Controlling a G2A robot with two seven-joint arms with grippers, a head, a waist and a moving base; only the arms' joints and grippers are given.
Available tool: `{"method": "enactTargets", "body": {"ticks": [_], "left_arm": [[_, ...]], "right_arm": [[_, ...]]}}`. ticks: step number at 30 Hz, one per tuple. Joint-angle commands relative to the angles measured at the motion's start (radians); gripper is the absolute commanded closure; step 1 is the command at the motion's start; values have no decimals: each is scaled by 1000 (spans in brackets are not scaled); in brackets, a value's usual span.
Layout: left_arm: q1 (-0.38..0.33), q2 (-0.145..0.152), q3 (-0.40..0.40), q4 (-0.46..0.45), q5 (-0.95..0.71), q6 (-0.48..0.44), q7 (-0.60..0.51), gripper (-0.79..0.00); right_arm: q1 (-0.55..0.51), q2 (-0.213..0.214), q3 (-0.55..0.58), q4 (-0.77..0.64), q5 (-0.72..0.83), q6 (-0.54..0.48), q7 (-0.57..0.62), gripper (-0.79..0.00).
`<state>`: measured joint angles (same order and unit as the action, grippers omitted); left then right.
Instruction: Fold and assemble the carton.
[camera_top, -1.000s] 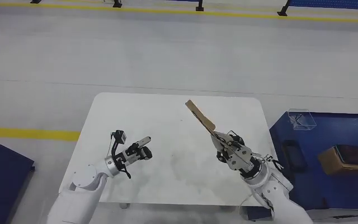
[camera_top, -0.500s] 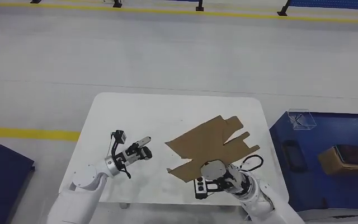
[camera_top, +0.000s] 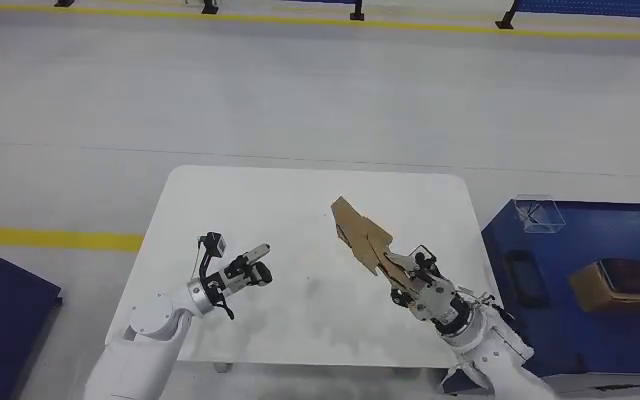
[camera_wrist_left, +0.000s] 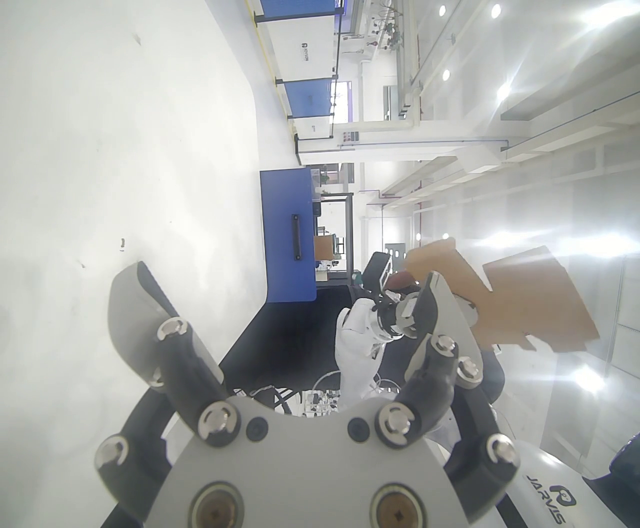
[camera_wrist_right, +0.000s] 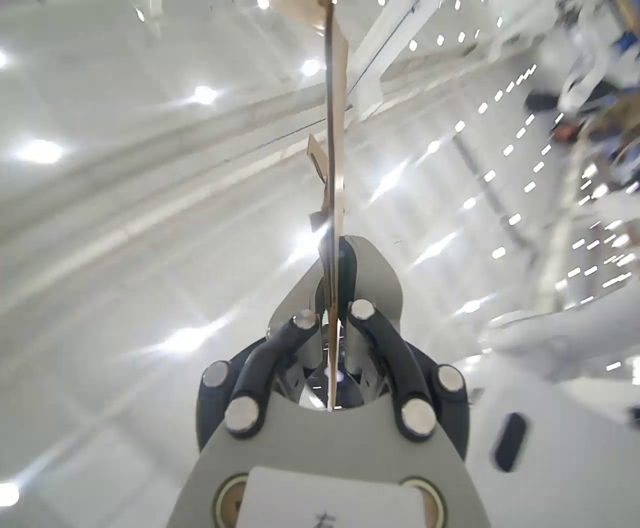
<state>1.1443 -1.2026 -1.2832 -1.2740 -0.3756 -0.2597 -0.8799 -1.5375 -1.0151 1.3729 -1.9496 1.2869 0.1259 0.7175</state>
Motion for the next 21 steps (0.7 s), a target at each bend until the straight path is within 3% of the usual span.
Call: {"method": "enactTargets", "body": {"ticks": [1, 4, 9, 13, 17, 21], "left_arm": [[0, 0, 0, 0, 0, 0, 0, -785], [0, 0, 0, 0, 0, 0, 0, -785], [4, 0, 6, -4, -18, 22, -24, -785], [-22, 15, -60, 9, -236, 211, -269, -785], [-39, 31, -78, 1, -268, 336, -448, -785], [-42, 38, -23, -46, -139, 349, -475, -785]], "right_arm": [[-10, 3, 17, 2, -240, -106, -15, 0], [-22, 8, 28, 13, -469, -174, -33, 0], [-11, 8, 21, 51, -618, -219, -41, 0], [19, 7, -11, 111, -704, -207, -24, 0], [54, 1, -57, 169, -742, -180, -5, 0], [80, -5, -108, 199, -757, -157, 31, 0]]}}
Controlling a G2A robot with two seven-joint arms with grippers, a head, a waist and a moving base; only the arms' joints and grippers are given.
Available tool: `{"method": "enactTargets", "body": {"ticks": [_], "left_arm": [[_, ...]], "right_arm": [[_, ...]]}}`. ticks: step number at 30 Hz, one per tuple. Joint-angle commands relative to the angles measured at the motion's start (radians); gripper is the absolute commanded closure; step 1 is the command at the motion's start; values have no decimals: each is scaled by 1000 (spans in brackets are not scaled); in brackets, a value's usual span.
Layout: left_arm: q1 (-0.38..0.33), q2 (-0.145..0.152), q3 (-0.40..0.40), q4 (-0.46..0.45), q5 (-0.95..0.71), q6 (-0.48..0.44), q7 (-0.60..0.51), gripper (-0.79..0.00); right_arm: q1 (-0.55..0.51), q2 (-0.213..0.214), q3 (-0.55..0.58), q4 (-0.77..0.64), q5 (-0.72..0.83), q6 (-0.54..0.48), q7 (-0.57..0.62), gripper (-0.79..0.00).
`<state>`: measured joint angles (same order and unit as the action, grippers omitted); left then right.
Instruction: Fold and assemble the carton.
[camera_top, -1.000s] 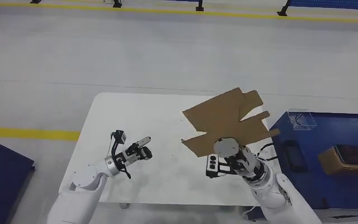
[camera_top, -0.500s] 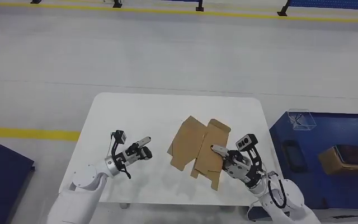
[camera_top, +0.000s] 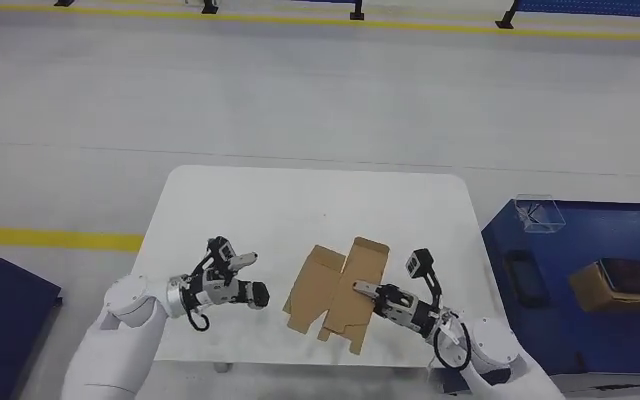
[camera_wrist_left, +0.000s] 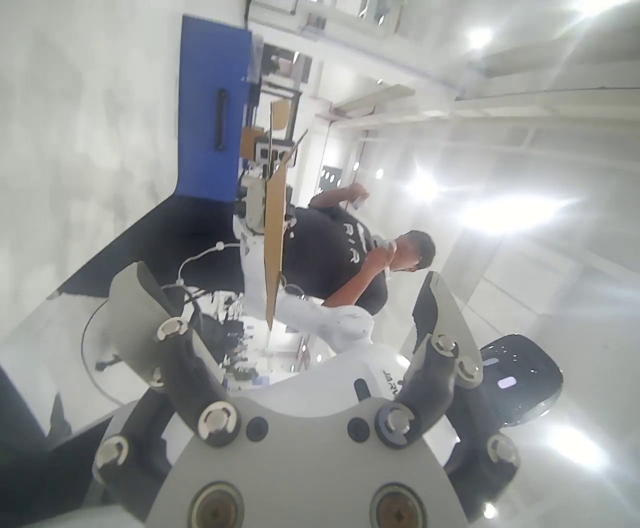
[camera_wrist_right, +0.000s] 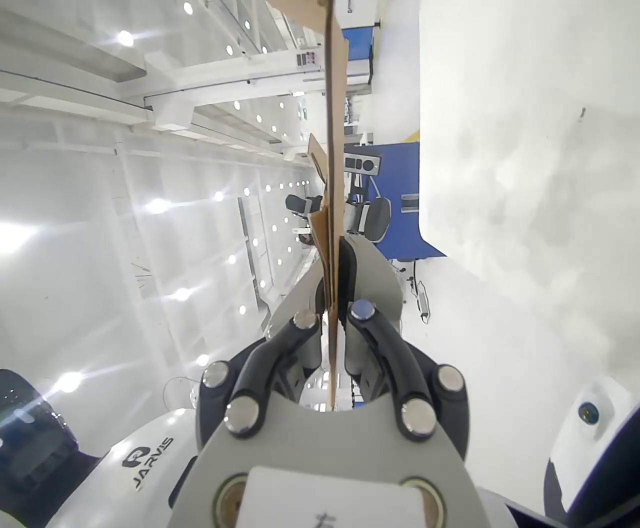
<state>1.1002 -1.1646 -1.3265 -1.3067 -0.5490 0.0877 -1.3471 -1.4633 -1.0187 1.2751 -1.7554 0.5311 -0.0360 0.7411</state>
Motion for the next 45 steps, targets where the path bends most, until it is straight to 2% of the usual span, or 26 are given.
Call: {"method": "enactTargets", "body": {"ticks": [1, 5, 6, 8, 9, 10, 11, 12, 13, 19, 22, 23, 42, 45], "left_arm": [[3, 0, 37, -25, 57, -4, -8, -785], [2, -3, 97, -42, 129, -29, 16, -785], [2, -5, 111, -43, 126, -31, 7, -656], [-2, -7, 130, -41, 115, -39, -4, -533], [-2, -8, 137, -40, 112, -47, -4, -446], [-2, -9, 143, -38, 111, -53, 0, -416], [-3, -10, 150, -34, 110, -57, 7, -246], [-6, -10, 156, -30, 109, -60, 12, -40], [-8, -11, 159, -25, 102, -66, 17, 0], [-14, -13, 159, 1, 41, -92, 27, 0], [-17, -11, 159, 7, 33, -89, 19, 0], [-18, -11, 159, 11, 31, -91, 19, 0], [-16, -9, 161, 29, 11, -115, 31, 0], [-4, -8, 159, 2, 22, -137, 51, 0]], "right_arm": [[10, -3, -21, 9, 6, 7, 16, 0], [23, -9, -42, 24, 24, 12, 30, 0], [24, -9, -46, 26, 23, 10, 32, 0], [25, -11, -53, 30, 21, 7, 33, 0], [24, -12, -56, 32, 19, 4, 31, 0], [24, -13, -58, 33, 18, 2, 28, 0], [23, -13, -60, 34, 15, 1, 27, 0], [23, -14, -62, 36, 13, 0, 25, 0], [24, -15, -63, 36, 13, -1, 24, 0], [20, -19, -69, 33, 21, -19, 9, 0], [16, -21, -70, 37, -5, -10, -36, 0], [16, -21, -70, 37, -5, -10, -36, -785], [16, -21, -70, 37, -5, -10, -36, -785], [8, -23, -54, 41, -19, -25, -101, -785]]}}
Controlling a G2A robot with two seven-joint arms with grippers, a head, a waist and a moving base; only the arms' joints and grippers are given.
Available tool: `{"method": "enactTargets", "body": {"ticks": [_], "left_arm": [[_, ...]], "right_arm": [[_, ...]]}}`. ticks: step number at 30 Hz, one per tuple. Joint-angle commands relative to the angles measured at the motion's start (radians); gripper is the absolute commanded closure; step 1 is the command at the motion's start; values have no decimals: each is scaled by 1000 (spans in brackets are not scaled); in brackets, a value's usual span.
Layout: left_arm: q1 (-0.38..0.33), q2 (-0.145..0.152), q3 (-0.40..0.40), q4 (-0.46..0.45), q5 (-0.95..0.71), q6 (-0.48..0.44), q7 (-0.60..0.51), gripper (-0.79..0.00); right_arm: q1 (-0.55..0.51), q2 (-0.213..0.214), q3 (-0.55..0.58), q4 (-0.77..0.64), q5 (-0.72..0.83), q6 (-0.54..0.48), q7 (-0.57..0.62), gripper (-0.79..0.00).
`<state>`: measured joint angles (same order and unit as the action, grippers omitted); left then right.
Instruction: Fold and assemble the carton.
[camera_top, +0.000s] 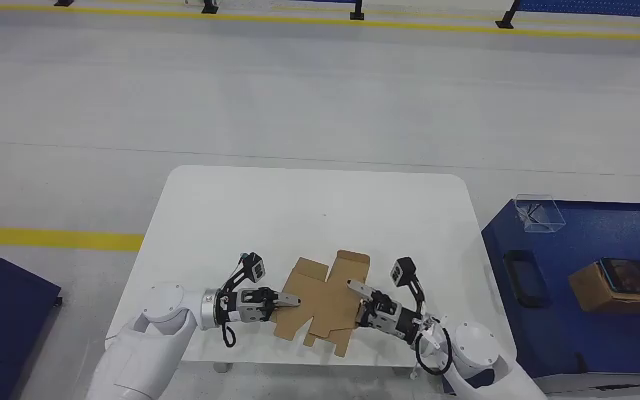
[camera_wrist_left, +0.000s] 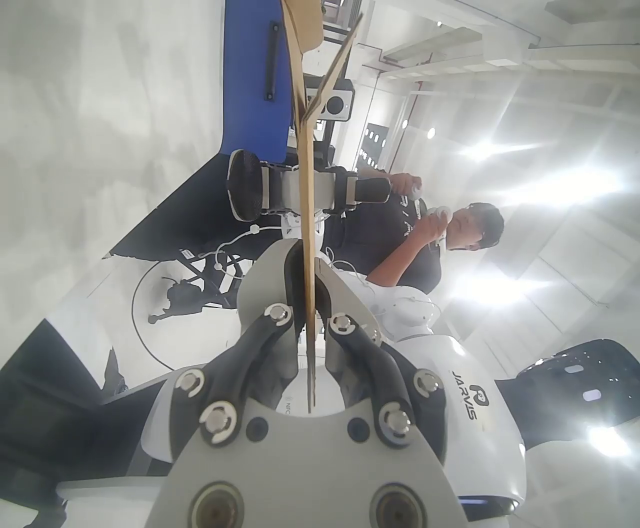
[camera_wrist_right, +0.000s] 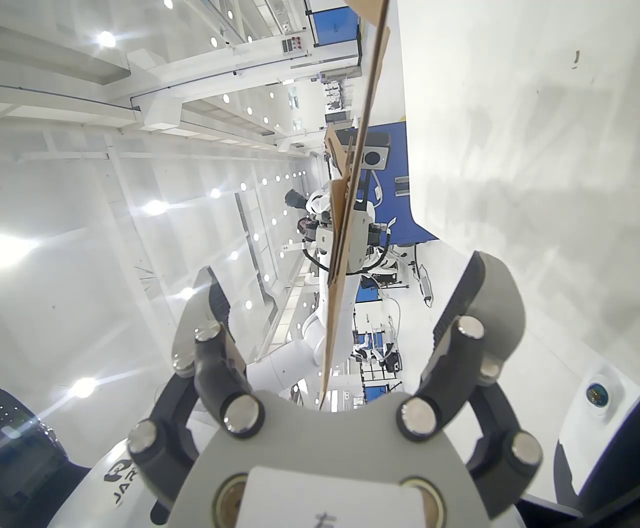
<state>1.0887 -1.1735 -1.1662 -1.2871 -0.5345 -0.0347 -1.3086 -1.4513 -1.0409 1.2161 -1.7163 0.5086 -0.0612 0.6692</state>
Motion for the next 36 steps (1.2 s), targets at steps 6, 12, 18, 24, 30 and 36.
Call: {"method": "enactTargets", "body": {"ticks": [6, 12, 18, 24, 30, 36], "left_arm": [[70, 17, -50, -96, 33, -137, 20, 0], [116, 30, -84, -164, 67, -176, 28, 0], [128, 36, -75, -203, 115, -161, 63, 0], [135, 39, -57, -223, 153, -170, 79, 0], [133, 41, -48, -222, 139, -168, 92, 0], [122, 42, -42, -214, 133, -158, 107, -785]], "right_arm": [[16, 6, 91, 37, 157, 124, 34, -785], [58, 12, 123, 69, 149, 199, 70, -785], [75, 9, 101, 69, 134, 202, 98, -314], [91, 0, 81, 82, 120, 162, 49, 0], [112, -4, 61, 88, 78, 153, 37, 0], [127, -5, 64, 95, 74, 160, 50, 0]]}}
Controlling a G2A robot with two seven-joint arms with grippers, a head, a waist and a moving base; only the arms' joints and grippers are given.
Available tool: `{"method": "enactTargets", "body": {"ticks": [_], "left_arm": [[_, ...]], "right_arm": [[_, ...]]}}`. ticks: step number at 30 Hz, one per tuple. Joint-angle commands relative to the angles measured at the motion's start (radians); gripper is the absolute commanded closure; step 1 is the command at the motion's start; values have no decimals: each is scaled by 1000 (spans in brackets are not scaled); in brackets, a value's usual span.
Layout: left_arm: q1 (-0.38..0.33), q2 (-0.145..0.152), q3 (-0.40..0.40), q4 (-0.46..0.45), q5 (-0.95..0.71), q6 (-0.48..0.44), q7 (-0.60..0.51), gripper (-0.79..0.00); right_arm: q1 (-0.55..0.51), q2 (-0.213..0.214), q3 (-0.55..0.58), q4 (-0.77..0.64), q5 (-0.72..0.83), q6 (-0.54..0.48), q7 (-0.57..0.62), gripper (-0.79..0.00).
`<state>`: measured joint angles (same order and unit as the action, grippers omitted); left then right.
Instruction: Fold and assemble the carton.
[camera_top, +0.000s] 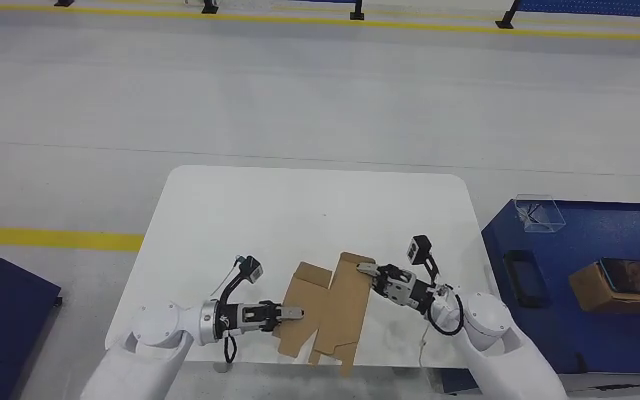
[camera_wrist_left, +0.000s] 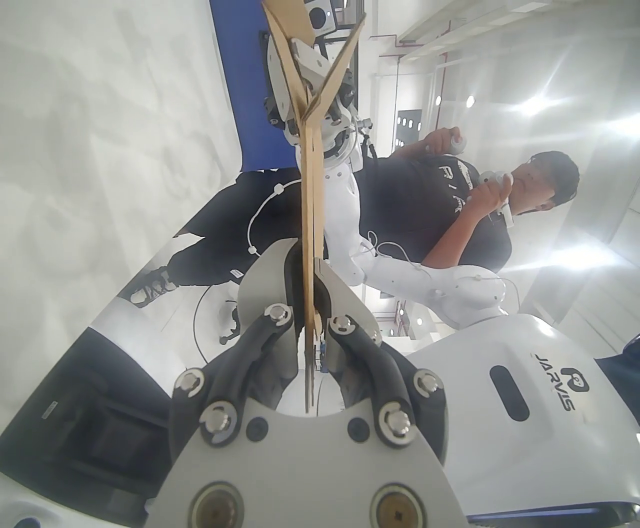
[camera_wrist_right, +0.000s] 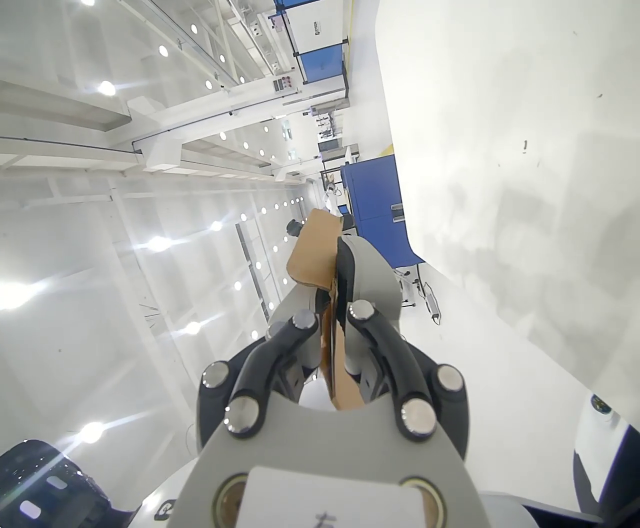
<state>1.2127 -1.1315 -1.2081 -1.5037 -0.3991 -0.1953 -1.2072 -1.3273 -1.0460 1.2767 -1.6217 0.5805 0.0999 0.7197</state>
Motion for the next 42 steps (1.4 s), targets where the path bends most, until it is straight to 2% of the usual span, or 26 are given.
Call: {"method": "enactTargets", "body": {"ticks": [1, 23, 26, 28, 33, 35, 39, 42], "left_arm": [[-4, 1, 0, 4, -4, 4, 7, -785], [-9, 3, -4, 13, 0, 15, 10, -785], [-13, 15, -40, -6, 173, -7, 112, -785], [6, 27, -96, -39, 338, -36, 230, -785], [85, 45, -183, -148, 498, -165, 377, -785], [104, 47, -184, -184, 557, -216, 404, -785], [97, 47, -149, -216, 681, -278, 448, -785], [80, 46, -120, -228, 825, -252, 486, -785]], "right_arm": [[4, 0, 9, 2, 6, -4, -4, 0], [9, 0, 23, 3, 21, 4, -14, 0], [-9, -3, 20, -24, -16, -25, -82, 0], [-30, -4, 17, -49, -70, -66, -121, 0], [-83, -4, 15, -107, -202, -144, -221, 0], [-103, -5, 12, -129, -237, -169, -244, 0], [-125, -6, 7, -163, -288, -211, -265, 0], [-134, -8, 3, -176, -307, -223, -270, 0]]}}
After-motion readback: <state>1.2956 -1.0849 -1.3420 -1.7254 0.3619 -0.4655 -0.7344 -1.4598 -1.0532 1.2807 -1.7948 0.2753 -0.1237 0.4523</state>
